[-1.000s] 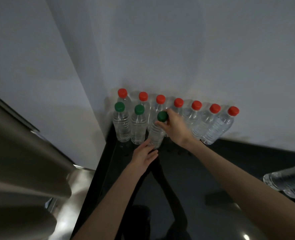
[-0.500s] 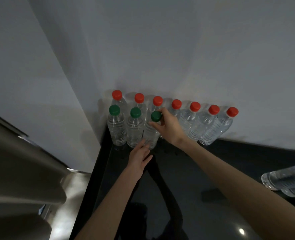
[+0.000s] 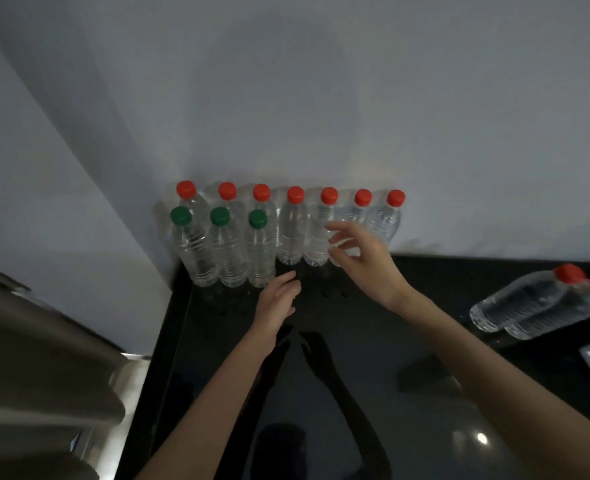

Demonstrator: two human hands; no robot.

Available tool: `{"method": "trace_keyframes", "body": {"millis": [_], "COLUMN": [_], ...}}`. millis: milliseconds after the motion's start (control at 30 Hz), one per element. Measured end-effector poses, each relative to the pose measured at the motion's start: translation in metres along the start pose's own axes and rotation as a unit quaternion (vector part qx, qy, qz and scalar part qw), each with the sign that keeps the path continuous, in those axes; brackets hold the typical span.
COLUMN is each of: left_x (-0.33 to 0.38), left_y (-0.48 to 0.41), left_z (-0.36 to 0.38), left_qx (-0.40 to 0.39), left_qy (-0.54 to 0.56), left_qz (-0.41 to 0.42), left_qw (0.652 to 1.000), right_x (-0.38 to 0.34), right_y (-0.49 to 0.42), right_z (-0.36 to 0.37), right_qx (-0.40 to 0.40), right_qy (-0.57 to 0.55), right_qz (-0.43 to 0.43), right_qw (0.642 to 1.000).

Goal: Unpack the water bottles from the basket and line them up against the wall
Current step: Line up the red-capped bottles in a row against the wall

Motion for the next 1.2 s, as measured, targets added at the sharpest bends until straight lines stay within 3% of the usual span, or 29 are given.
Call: {"method": "trace_keyframes", "body": {"millis": [400,667,867,1000,1200], "left_x": [-0.020,-0.046,-0.065,-0.080,-0.075], "left_y": [0.042,0.050,0.051,0.043,0.046], "left_z": [0.229,0.385,0.446,0.452,0.451], "left_qx": [-0.145,-0.213,-0.245,-0.248,-0.211], "left_qy": [-0.178,-0.245,-0.404,-0.399,-0.440], "left_qz": [0.135,0.197,0.299,0.305,0.376], "left_qw": [0.964,0.925,0.829,0.828,0.788], "right_x": [0.142,0.244,0.304,0.330,0.333], "right_y": [0.114,0.162,0.166,0.163,0.167], "right_z": [-0.173,-0.263,-0.268,-0.249,-0.241], "right_qx": [0.142,0.215,0.162,0.118,0.114], "right_qy": [0.015,0.122,0.214,0.148,0.127], "right_qz": [0.086,0.129,0.171,0.186,0.196], "right_qw": [0.986,0.960,0.948,0.964,0.966]}}
Point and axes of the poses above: each hand's wrist, its own y-axis away from the middle knuckle, its own z-axis out of the palm, x = y × z, the point moved 10 cm from there along -y, towards the middle knuckle, and after that the axes turned 15 degrees about y, right-handed, at the moved point
